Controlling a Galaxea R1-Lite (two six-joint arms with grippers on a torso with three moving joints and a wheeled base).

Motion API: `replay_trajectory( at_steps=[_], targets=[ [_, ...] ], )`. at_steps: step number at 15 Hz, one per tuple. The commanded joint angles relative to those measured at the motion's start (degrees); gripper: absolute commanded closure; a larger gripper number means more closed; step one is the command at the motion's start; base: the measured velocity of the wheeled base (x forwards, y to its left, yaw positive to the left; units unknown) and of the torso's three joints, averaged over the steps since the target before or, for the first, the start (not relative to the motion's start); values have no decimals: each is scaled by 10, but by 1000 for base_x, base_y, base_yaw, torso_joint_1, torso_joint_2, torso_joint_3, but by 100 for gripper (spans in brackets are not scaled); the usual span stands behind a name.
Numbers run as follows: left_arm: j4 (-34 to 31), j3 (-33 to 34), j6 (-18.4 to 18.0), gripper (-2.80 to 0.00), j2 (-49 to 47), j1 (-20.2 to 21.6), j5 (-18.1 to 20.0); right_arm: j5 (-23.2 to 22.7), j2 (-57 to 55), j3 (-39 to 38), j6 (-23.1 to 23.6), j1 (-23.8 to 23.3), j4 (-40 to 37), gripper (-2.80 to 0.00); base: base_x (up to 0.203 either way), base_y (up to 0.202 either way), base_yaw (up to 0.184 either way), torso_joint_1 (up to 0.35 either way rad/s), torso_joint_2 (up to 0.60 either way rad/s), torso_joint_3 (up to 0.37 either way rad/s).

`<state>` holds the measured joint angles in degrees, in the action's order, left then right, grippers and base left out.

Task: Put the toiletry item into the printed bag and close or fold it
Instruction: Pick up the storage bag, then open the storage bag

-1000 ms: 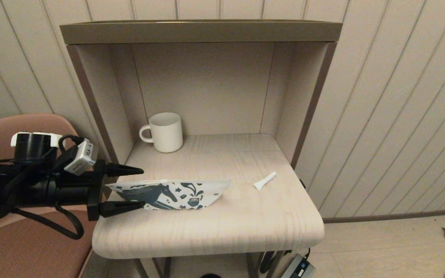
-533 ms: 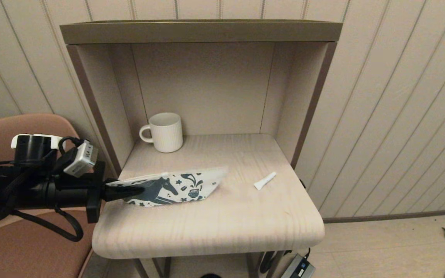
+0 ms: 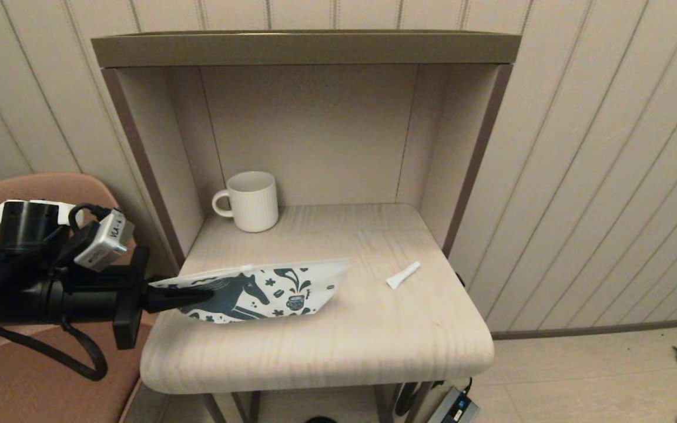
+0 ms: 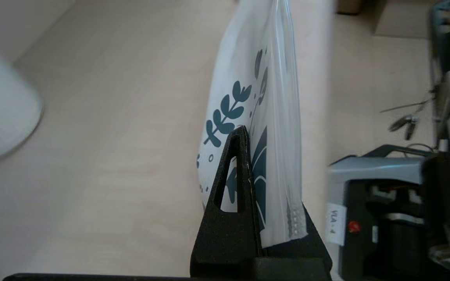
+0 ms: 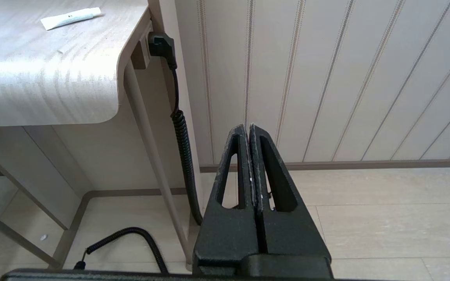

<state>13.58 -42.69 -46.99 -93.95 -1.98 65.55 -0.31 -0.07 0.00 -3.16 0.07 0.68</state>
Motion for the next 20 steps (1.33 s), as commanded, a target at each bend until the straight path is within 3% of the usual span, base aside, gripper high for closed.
replay_trajectory(
  at_steps=[1,10,12,15,17,20],
  targets=[
    [2,2,-5,0,23,-11,5,0,0,0,0,0,0,0,0,0,0,0,0,0],
    [-14,-11,12,0,15,-59,9,0,0,0,0,0,0,0,0,0,0,0,0,0],
    [-36,-53,23,0,14,-60,2,0,0,0,0,0,0,0,0,0,0,0,0,0],
    [-107,-142,24,0,16,-65,-39,0,0,0,0,0,0,0,0,0,0,0,0,0],
    [-149,-175,23,0,21,-93,-111,0,0,0,0,0,0,0,0,0,0,0,0,0],
    [-159,-178,11,0,21,-154,-208,0,0,0,2,0,1,0,0,0,0,0,0,0]
  ],
)
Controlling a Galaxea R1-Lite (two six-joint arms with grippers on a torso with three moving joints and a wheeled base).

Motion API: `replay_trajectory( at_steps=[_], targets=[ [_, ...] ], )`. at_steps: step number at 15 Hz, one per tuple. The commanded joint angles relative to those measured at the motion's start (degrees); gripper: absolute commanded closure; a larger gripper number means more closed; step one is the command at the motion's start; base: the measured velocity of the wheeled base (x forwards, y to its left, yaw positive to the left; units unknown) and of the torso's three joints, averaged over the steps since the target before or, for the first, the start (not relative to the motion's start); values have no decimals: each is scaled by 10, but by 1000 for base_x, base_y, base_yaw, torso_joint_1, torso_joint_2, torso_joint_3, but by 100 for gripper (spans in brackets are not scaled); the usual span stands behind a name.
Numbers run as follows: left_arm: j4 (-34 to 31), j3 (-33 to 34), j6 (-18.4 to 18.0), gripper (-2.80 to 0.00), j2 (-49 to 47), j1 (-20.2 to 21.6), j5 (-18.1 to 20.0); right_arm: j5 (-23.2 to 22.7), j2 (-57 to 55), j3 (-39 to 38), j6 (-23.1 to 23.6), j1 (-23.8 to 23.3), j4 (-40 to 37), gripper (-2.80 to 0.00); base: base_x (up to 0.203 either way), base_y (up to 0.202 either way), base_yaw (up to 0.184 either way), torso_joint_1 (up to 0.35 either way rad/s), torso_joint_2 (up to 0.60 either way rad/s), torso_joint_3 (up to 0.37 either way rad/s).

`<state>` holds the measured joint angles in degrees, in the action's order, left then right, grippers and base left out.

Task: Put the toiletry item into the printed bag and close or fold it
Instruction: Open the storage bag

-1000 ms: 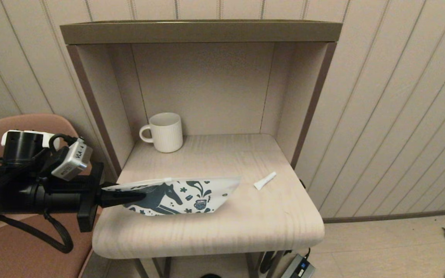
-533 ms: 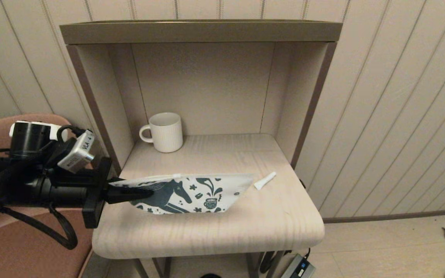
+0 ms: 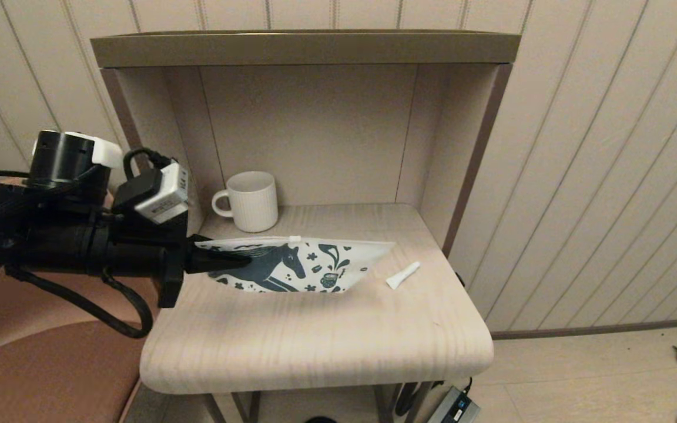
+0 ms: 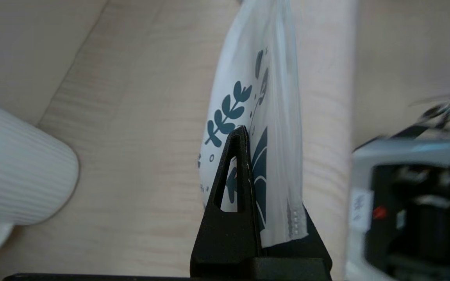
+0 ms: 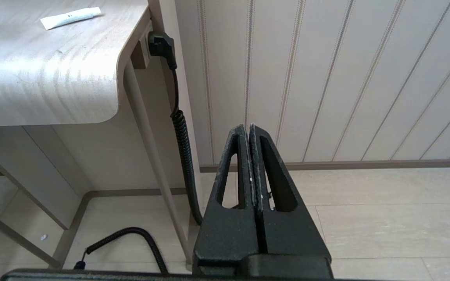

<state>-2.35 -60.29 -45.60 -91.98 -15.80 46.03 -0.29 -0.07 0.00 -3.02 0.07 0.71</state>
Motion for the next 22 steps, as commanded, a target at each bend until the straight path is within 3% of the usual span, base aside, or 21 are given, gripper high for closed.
replay_trajectory(
  at_steps=[1,3,6,8,12,15,17,22],
  targets=[
    [-3,-4,-6,0,2,-37,-45,0,0,0,0,0,1,0,0,0,0,0,0,0],
    [-20,-27,-7,0,3,-57,-69,0,0,0,0,0,1,0,0,0,0,0,0,0],
    [-91,-77,-7,0,13,-66,-74,-1,-1,0,0,0,1,0,0,0,0,0,0,0],
    [-100,-84,-6,0,17,-71,-75,0,-1,0,3,0,0,0,0,0,0,0,0,0],
    [-111,-98,-4,0,15,-85,-74,-10,-10,47,4,0,-77,0,0,0,0,0,0,0],
    [-110,-98,-2,0,13,-85,-70,-78,-89,220,-6,2,-120,0,0,0,0,0,0,0],
    [-111,-91,-3,0,14,-85,-67,-117,-204,321,-17,19,-134,0,0,0,0,0,0,0],
    [-108,-88,-4,0,12,-96,-65,-229,-453,523,-32,131,-189,0,0,0,0,0,0,0]
  ],
)
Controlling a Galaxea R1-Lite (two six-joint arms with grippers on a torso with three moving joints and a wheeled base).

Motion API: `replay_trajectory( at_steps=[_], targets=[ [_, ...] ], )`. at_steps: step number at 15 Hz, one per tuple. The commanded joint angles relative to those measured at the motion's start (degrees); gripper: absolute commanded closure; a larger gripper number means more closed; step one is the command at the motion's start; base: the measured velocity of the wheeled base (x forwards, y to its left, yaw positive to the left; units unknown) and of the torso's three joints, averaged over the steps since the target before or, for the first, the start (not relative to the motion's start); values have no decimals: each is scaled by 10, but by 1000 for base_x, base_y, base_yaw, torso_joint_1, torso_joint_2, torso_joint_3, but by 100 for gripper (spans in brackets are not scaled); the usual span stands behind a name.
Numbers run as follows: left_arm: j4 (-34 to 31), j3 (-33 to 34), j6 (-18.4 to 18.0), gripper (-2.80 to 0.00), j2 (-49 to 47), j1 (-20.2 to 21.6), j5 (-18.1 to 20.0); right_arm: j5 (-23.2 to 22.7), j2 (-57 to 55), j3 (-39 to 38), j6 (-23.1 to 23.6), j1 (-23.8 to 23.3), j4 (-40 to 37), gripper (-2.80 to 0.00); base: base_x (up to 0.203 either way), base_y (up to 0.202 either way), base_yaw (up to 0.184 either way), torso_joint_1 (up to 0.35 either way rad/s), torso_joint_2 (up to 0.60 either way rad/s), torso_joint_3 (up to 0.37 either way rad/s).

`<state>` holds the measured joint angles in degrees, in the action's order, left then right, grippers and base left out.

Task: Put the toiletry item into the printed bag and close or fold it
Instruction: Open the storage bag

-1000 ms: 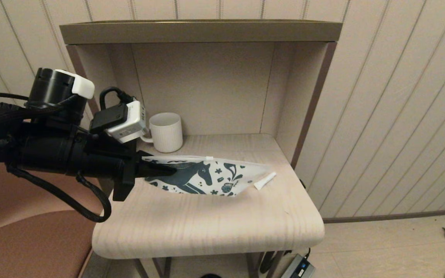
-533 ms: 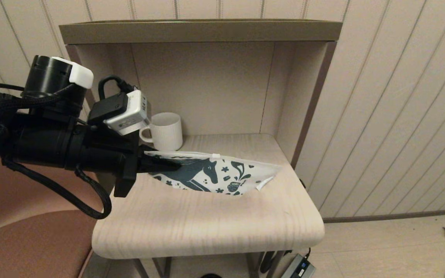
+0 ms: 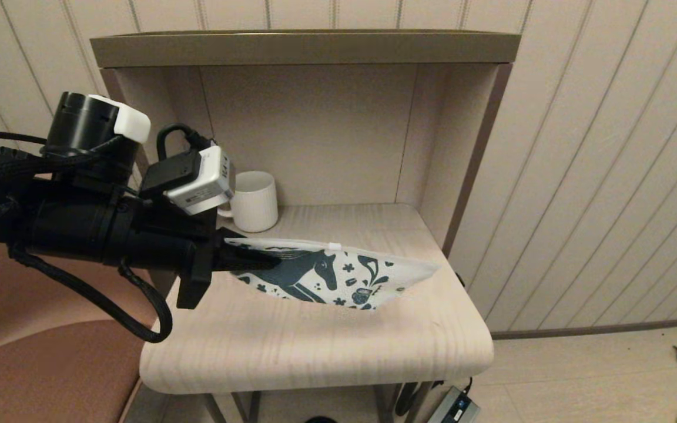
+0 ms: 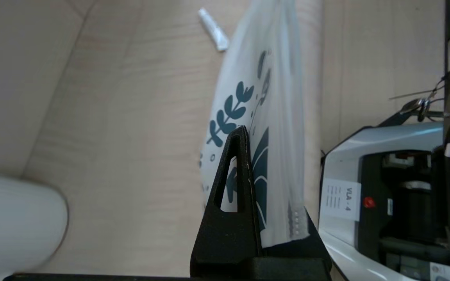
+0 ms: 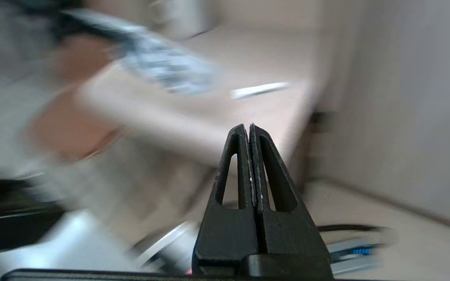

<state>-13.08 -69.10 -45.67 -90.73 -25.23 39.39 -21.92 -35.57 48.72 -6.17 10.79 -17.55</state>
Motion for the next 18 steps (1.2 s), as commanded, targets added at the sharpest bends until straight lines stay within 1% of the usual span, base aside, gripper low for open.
replay_trajectory(
  at_steps=[1,3,4,6,7,8,9,12,14,15,17,18],
  targets=[
    [-1,1,-2,0,-2,-6,4,-47,-144,81,-3,66,-36,0,0,0,0,0,0,0],
    [0,0,-2,0,-7,-9,22,-100,-229,152,-2,129,-88,0,0,0,0,0,0,0],
    [1,0,-1,0,-11,-15,25,-115,-267,180,11,159,-112,0,0,0,0,0,0,0],
    [2,-1,-2,0,-14,-18,26,-131,-333,239,66,200,-162,0,0,0,0,0,0,0],
    [2,0,-2,0,-13,-20,26,-135,-359,262,87,214,-175,-82,0,0,0,0,0,0],
    [2,0,-2,0,-13,-21,27,-136,-382,276,105,223,-177,-280,0,0,0,0,0,0],
    [2,0,-2,0,-14,-23,27,-137,-402,286,125,227,-177,-280,0,0,0,0,0,0],
    [4,5,-2,0,-19,-39,25,-136,-458,305,206,229,-176,-280,0,0,0,0,0,0],
    [4,8,-1,0,-22,-40,25,-135,-497,320,224,228,-163,-280,0,0,0,0,0,0],
    [4,11,-1,0,-23,-41,25,-134,-516,324,232,227,-142,-280,0,0,0,0,0,0],
    [18,19,0,0,-23,-51,25,-137,-548,328,244,224,-59,-280,0,0,0,0,0,0],
    [27,24,1,0,-29,-52,25,-139,-563,334,247,223,-34,-280,0,0,0,0,0,0]
  ],
)
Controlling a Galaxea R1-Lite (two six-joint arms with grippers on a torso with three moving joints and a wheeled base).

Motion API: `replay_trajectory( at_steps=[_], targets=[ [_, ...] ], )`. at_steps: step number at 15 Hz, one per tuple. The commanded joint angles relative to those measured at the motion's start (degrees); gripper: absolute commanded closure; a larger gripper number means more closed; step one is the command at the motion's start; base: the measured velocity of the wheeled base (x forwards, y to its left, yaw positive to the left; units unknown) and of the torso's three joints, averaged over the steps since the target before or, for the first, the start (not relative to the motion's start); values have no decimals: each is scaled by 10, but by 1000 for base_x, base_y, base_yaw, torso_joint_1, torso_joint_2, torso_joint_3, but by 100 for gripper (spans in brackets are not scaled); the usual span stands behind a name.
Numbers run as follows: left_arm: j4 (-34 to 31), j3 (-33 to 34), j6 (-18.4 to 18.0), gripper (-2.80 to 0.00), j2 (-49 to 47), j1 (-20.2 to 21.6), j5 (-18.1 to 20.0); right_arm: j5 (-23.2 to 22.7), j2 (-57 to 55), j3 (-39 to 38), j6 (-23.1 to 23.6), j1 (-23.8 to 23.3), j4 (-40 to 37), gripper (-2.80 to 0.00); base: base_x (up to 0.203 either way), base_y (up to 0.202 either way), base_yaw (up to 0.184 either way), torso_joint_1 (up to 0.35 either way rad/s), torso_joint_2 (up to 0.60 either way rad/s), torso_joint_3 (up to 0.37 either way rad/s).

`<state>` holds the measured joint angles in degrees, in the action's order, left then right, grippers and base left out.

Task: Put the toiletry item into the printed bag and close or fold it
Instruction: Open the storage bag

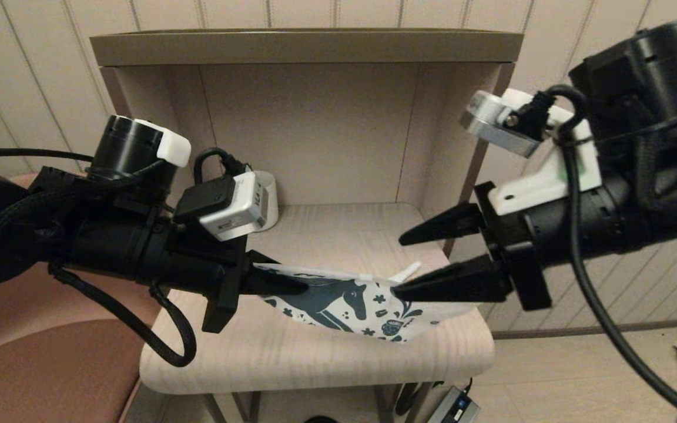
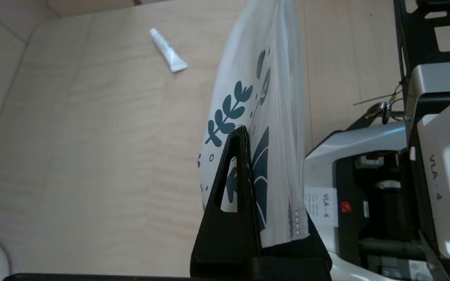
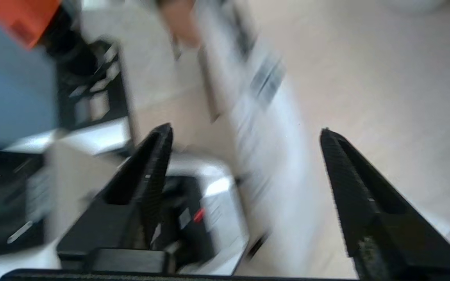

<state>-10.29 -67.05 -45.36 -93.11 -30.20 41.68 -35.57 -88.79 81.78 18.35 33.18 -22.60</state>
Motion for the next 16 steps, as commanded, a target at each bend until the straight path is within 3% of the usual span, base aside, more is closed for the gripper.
replay_trajectory(
  at_steps=[1,9,10,13,16],
  targets=[
    [8,5,-2,0,-8,-2,2,-3,-43,15,3,-1,21,-280,0,0,0,0,0,0],
    [25,-5,-1,0,-33,-2,9,-5,-62,1,24,2,50,-280,0,0,0,0,0,0],
    [25,-6,-1,0,-38,-2,19,-16,-63,2,41,1,50,-280,0,0,0,0,0,0],
    [28,-12,-1,0,-44,-2,25,-109,-64,3,48,-7,49,-280,0,0,0,0,0,0],
    [35,-11,-1,0,-52,-1,27,-114,-63,-10,54,-15,48,-280,0,0,0,0,0,0]
  ],
)
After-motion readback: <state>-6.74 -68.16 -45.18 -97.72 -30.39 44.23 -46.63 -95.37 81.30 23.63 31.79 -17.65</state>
